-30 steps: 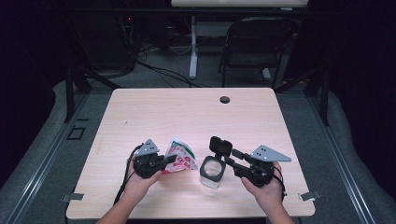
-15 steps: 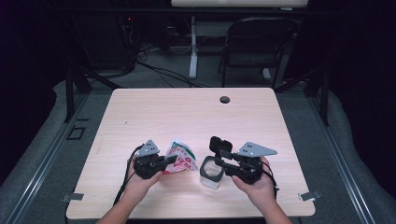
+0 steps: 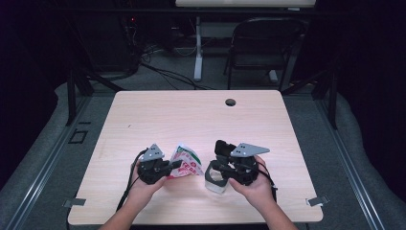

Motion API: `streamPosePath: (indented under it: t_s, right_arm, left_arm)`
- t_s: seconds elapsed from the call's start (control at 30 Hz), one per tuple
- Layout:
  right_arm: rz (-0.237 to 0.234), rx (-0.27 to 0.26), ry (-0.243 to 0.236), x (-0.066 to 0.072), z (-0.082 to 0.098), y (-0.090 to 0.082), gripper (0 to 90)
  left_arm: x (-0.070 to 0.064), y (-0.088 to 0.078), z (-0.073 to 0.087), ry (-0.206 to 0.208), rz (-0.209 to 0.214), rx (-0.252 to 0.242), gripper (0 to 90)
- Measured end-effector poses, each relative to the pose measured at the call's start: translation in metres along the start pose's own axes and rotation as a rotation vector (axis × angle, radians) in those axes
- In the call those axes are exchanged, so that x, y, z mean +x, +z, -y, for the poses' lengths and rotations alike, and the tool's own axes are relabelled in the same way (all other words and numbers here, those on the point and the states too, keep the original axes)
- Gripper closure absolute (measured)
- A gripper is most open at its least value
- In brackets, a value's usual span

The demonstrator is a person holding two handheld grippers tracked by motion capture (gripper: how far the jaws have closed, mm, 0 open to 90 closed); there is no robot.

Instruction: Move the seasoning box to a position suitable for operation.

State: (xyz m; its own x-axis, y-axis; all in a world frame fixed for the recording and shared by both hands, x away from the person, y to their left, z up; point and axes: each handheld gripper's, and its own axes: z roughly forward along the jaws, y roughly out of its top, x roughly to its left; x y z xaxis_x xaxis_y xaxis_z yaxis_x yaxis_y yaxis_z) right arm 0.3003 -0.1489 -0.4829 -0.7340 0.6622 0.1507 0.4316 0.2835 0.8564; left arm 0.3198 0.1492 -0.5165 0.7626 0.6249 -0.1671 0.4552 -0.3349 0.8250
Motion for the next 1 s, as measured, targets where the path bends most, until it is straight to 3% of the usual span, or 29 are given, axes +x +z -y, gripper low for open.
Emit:
streamPosePath:
  t_s: [0.47, 1.0]
  right_arm:
    - [-0.070, 0.017, -0.004, 0.009, -0.008, 0.016, 68.2]
    - [-0.091, 0.058, -0.018, 0.015, -0.014, 0.036, 71.6]
  left_arm:
    - [-0.001, 0.001, 0.000, 0.004, 0.008, 0.000, 90.0]
    - [-0.001, 0.002, 0.000, 0.002, 0.014, -0.001, 90.0]
